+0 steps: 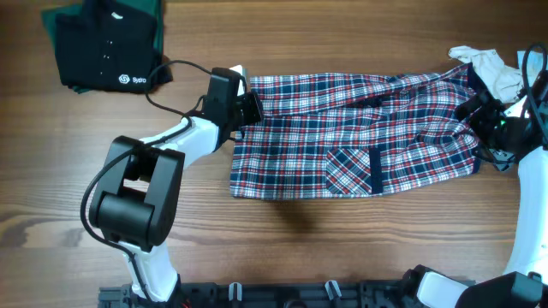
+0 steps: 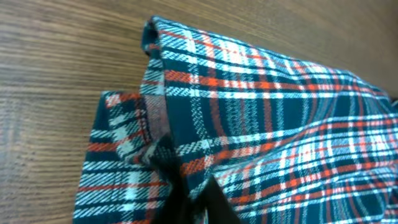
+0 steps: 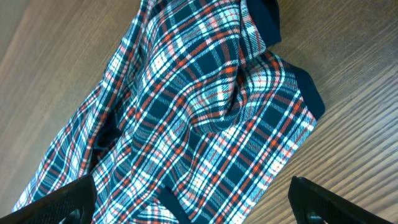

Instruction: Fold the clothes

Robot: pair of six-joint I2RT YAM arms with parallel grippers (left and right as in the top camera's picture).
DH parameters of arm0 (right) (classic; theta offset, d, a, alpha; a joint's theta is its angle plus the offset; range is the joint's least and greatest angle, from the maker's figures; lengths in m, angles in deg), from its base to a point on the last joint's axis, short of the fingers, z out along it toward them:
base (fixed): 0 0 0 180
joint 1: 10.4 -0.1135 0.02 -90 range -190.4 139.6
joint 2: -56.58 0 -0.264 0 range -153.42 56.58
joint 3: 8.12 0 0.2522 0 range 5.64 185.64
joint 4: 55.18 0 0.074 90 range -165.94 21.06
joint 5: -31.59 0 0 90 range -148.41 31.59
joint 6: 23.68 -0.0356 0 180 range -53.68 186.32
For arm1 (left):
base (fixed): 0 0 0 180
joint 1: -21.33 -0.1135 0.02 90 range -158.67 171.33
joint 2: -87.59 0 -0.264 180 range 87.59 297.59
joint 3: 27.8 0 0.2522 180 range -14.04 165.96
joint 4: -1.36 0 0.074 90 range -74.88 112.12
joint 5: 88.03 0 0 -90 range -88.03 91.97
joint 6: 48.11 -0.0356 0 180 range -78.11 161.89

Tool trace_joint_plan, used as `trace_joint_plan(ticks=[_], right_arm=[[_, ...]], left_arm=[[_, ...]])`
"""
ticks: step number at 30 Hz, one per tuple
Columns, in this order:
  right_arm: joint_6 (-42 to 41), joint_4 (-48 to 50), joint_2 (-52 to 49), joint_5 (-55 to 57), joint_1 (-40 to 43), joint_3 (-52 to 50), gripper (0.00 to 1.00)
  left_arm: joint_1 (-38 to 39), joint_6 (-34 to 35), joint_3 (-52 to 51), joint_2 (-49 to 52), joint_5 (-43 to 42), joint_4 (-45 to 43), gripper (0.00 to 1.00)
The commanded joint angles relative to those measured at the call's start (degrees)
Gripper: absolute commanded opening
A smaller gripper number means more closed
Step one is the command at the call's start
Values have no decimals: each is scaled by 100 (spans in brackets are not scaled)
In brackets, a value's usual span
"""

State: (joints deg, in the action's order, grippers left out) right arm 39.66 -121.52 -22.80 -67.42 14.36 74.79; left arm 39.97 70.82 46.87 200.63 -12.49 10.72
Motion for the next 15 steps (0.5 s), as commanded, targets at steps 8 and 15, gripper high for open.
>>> trace_joint_plan(ticks=[8, 15], right_arm=[[269, -63, 42, -116, -20, 55, 100], [267, -149, 42, -238, -20, 55, 100]], left_arm=[[-332, -15, 437, 31, -17, -245, 4], [-1091, -17, 1080, -33, -68, -581, 4]])
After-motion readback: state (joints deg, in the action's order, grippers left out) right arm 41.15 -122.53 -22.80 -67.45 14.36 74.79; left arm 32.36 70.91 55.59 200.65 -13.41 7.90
